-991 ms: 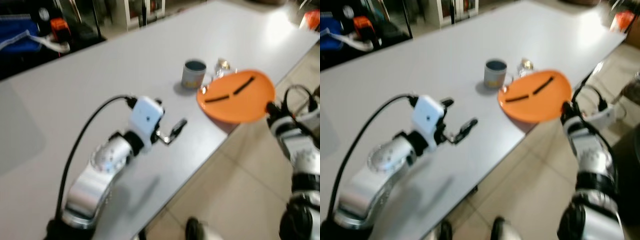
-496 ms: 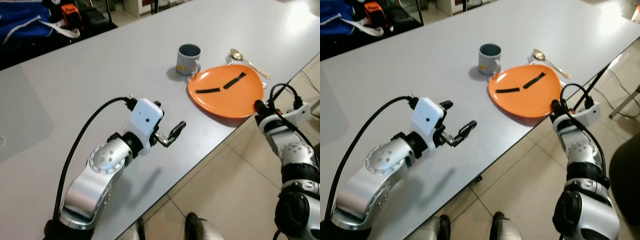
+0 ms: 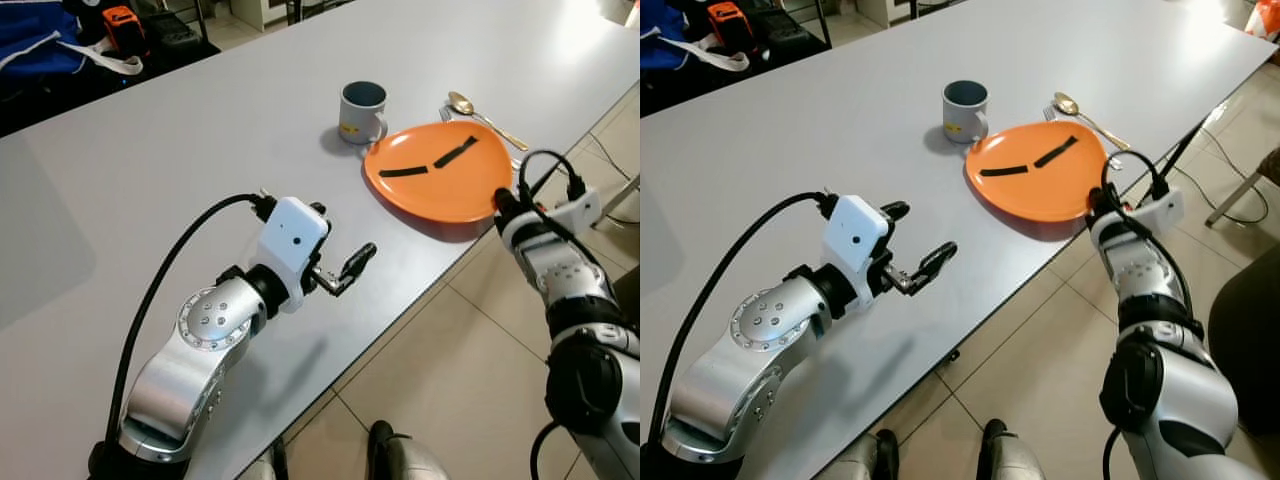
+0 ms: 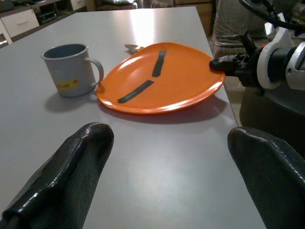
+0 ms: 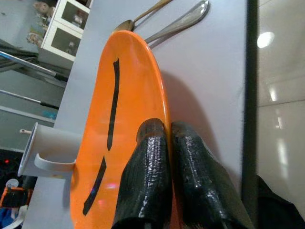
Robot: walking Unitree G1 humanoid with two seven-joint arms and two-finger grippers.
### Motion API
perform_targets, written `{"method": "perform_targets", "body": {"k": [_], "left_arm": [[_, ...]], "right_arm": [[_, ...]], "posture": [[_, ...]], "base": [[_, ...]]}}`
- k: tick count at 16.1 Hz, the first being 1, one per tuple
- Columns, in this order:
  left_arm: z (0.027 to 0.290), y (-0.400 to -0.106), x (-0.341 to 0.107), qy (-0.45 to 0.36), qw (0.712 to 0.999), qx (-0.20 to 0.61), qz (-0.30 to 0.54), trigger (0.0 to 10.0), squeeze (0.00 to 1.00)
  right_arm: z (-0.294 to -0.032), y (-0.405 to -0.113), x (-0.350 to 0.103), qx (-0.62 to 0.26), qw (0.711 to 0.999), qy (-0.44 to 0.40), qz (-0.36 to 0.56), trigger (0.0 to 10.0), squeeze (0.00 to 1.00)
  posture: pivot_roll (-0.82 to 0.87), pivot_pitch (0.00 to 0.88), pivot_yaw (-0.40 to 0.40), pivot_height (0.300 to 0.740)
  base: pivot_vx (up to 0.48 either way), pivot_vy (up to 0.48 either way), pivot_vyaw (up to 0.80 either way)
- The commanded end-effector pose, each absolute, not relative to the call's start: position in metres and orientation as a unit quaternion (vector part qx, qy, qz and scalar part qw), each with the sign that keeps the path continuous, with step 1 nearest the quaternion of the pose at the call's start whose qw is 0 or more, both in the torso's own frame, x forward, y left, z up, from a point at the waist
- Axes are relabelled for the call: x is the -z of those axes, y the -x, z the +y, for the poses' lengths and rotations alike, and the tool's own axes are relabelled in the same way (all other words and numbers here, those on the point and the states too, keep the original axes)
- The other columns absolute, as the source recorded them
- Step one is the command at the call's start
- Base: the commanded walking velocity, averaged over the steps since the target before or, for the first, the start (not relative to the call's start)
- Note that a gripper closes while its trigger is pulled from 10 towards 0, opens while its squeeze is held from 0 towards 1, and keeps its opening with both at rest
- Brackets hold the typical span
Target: Setting the table
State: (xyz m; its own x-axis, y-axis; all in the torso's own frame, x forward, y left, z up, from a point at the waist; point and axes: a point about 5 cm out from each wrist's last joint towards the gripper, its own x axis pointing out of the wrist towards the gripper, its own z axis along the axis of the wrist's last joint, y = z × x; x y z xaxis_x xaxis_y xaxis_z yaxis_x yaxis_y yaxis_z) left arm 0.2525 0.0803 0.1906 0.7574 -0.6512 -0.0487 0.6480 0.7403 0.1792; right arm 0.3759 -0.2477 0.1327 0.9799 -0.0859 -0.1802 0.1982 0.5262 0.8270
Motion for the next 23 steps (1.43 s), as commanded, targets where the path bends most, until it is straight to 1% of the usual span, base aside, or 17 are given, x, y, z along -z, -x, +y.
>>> {"method": "perform_targets", "body": {"k": [1, 4, 7, 9, 10, 12, 14, 15, 16, 17, 19, 21, 23], "left_arm": [[0.078, -0.248, -0.194, -0.092, 0.928, 0.36, -0.015, 10.0, 0.0], [0.079, -0.249, -0.195, -0.092, 0.929, 0.358, -0.015, 10.0, 0.0], [0.08, -0.249, -0.196, -0.093, 0.93, 0.356, -0.014, 10.0, 0.0], [0.078, -0.25, -0.196, -0.092, 0.93, 0.355, -0.014, 10.0, 0.0], [0.077, -0.251, -0.196, -0.091, 0.93, 0.355, -0.015, 10.0, 0.0], [0.076, -0.252, -0.196, -0.091, 0.93, 0.355, -0.015, 10.0, 0.0], [0.075, -0.252, -0.197, -0.088, 0.93, 0.355, -0.017, 10.0, 0.0], [0.075, -0.252, -0.197, -0.088, 0.93, 0.355, -0.017, 10.0, 0.0], [0.075, -0.252, -0.197, -0.087, 0.93, 0.356, -0.017, 10.0, 0.0], [0.074, -0.252, -0.196, -0.085, 0.93, 0.358, -0.016, 10.0, 0.0], [0.074, -0.253, -0.196, -0.084, 0.93, 0.358, -0.016, 10.0, 0.0], [0.073, -0.254, -0.197, -0.083, 0.93, 0.357, -0.018, 10.0, 0.0], [0.074, -0.256, -0.196, -0.083, 0.932, 0.352, -0.018, 10.0, 0.0]], "right_arm": [[-0.243, -0.379, -0.134, 0.069, 0.882, -0.461, 0.073, 10.0, 1.0], [-0.233, -0.381, -0.131, 0.053, 0.893, -0.434, 0.104, 10.0, 1.0], [-0.23, -0.381, -0.127, 0.052, 0.896, -0.424, 0.121, 10.0, 1.0], [-0.233, -0.379, -0.125, 0.062, 0.901, -0.411, 0.127, 10.0, 1.0], [-0.242, -0.376, -0.122, 0.088, 0.909, -0.385, 0.135, 10.0, 1.0], [-0.245, -0.376, -0.122, 0.088, 0.911, -0.378, 0.138, 10.0, 1.0], [-0.251, -0.376, -0.129, 0.082, 0.923, -0.35, 0.138, 10.0, 1.0], [-0.252, -0.376, -0.13, 0.085, 0.924, -0.347, 0.139, 10.0, 1.0], [-0.259, -0.374, -0.129, 0.117, 0.923, -0.33, 0.157, 10.0, 1.0], [-0.263, -0.372, -0.126, 0.148, 0.922, -0.309, 0.181, 10.0, 0.0], [-0.265, -0.371, -0.127, 0.154, 0.922, -0.31, 0.173, 10.0, 0.0], [-0.269, -0.371, -0.134, 0.157, 0.924, -0.316, 0.145, 10.0, 0.0], [-0.271, -0.368, -0.137, 0.164, 0.924, -0.312, 0.147, 10.0, 0.0]], "posture": [[0.11, 0.167, 0.003, 0.74], [0.11, 0.171, 0.001, 0.74], [0.11, 0.178, -0.002, 0.74], [0.11, 0.177, -0.002, 0.74], [0.11, 0.174, -0.003, 0.74], [0.1, 0.172, -0.001, 0.74], [0.1, 0.165, -0.002, 0.74], [0.1, 0.165, -0.002, 0.74], [0.09, 0.16, 0.001, 0.74], [0.09, 0.157, 0.004, 0.74], [0.09, 0.152, 0.004, 0.74], [0.09, 0.146, 0.005, 0.74], [0.08, 0.14, 0.005, 0.74]], "base": [[0.0, 0.0, 0.0], [0.0, 0.0, 0.0], [0.0, 0.0, 0.0], [0.0, 0.0, 0.0], [0.0, 0.0, 0.0], [0.0, 0.0, 0.0], [0.0, 0.0, 0.0], [0.0, 0.0, 0.0], [0.0, 0.0, 0.0], [0.0, 0.0, 0.0], [0.0, 0.0, 0.0], [0.0, 0.0, 0.0], [0.0, 0.0, 0.0]]}}
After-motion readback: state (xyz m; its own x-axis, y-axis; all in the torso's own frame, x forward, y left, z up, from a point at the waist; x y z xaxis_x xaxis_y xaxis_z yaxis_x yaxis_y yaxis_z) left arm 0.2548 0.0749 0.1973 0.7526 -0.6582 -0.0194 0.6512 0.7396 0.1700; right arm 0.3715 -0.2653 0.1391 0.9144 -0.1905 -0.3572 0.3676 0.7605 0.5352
